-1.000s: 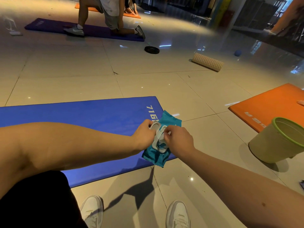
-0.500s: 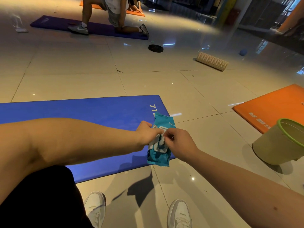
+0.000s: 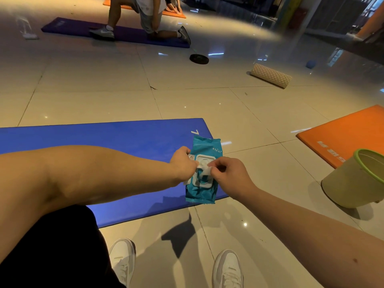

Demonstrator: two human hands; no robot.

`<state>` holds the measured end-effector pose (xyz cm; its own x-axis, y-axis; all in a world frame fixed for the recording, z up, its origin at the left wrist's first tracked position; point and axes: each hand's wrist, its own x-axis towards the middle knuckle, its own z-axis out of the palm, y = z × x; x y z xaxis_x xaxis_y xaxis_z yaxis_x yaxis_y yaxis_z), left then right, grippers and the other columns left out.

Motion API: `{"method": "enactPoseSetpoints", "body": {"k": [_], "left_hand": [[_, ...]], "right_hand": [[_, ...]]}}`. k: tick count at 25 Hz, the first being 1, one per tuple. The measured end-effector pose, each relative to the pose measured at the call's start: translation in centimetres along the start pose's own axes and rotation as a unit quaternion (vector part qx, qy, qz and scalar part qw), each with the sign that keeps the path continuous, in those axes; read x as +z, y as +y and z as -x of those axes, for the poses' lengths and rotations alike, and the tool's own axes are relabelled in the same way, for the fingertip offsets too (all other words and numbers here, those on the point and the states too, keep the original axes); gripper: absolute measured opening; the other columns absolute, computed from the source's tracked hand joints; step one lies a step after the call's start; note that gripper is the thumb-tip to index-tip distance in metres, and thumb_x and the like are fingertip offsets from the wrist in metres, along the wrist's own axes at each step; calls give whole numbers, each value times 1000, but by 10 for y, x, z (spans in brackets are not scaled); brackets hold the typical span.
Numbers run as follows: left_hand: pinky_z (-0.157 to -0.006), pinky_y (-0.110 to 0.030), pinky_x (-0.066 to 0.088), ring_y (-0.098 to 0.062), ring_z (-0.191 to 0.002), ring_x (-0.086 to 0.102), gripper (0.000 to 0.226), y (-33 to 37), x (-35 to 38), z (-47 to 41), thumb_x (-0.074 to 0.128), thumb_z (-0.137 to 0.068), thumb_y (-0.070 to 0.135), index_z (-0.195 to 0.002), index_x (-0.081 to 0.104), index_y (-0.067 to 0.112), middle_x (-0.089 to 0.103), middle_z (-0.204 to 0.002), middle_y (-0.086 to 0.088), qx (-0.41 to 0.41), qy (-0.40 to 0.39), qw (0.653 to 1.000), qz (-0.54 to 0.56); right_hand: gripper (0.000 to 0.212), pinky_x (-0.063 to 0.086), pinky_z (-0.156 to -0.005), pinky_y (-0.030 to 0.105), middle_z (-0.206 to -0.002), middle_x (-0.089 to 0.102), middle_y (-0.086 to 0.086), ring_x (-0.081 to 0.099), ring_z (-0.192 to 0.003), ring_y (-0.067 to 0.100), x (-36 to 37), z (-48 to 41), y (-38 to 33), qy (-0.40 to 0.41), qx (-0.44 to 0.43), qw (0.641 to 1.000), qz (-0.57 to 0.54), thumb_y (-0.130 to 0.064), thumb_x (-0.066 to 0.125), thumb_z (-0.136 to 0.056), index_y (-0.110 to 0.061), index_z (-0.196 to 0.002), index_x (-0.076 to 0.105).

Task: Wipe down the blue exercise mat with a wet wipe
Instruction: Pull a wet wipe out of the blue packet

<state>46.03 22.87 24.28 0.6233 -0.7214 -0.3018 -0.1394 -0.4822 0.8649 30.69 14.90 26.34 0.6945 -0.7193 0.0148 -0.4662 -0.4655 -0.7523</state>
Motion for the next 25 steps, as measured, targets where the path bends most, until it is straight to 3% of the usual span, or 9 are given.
{"method": "enactPoseSetpoints", "body": {"k": [3,6,9,11,14,16,18,22,25], "left_hand": [[-71,-43,50,-26,-82,53,30,-2,-8,-7,61,-98,13,-122,44,15,59,-109,-16,-19,15,1000,-16],[-68,-38,46,-26,-85,53,47,-3,-13,-12,61,-98,12,-140,39,10,56,-111,-15,-33,21,999,-22],[-70,-38,51,-28,-93,59,50,-4,-10,-12,62,-96,9,-141,41,9,57,-114,-13,-45,24,999,-15],[-73,-40,54,-31,-99,62,46,-5,-6,-12,63,-93,8,-135,46,9,59,-115,-14,-49,25,998,-6],[-71,-40,53,-31,-94,63,35,-5,-1,-10,64,-90,7,-122,51,9,62,-110,-16,-46,27,999,-8],[-70,-42,52,-29,-86,59,27,-5,1,-8,63,-90,6,-114,51,10,62,-107,-18,-40,24,999,-12],[-68,-42,49,-28,-83,54,24,-4,2,-7,61,-91,5,-111,50,10,61,-108,-18,-30,21,999,-27],[-75,-48,55,-35,-98,63,28,-4,-5,-11,59,-91,4,-117,49,10,60,-108,-16,-28,30,998,-39],[-76,-44,55,-34,-100,63,33,-4,-8,-13,59,-92,4,-123,49,8,60,-110,-16,-39,35,998,-22]], "right_hand": [[9,48,-60,26,-72,67,3,53,-59,7,-7,-1,2,35,37,998,-38,-13,62,-88,-9,-81,68],[14,53,-63,21,-84,70,12,69,-73,14,-14,-3,-2,81,104,981,-142,-11,56,-92,0,-86,61],[15,60,-64,30,-94,67,18,71,-76,26,-12,-5,-11,85,184,940,-274,-9,45,-98,-1,-89,54],[17,61,-62,35,-100,64,19,68,-77,29,-9,-7,-16,66,237,916,-318,-18,45,-99,-3,-95,54],[40,63,-66,39,-104,66,9,69,-89,26,-3,-8,-17,31,253,931,-261,-45,61,-93,-7,-105,59],[32,63,-71,44,-99,67,9,69,-89,25,2,-8,-14,43,223,957,-178,-26,77,-83,-7,-102,61],[23,61,-75,46,-93,68,10,69,-86,28,5,-8,-7,59,210,969,-119,-3,72,-74,-8,-95,63],[20,51,-67,33,-88,67,9,61,-76,23,-5,-8,1,72,221,968,-90,3,60,-75,-9,-90,64],[20,47,-62,30,-87,66,11,57,-71,20,-10,-7,1,81,230,964,-106,3,56,-78,-8,-93,66]]}}
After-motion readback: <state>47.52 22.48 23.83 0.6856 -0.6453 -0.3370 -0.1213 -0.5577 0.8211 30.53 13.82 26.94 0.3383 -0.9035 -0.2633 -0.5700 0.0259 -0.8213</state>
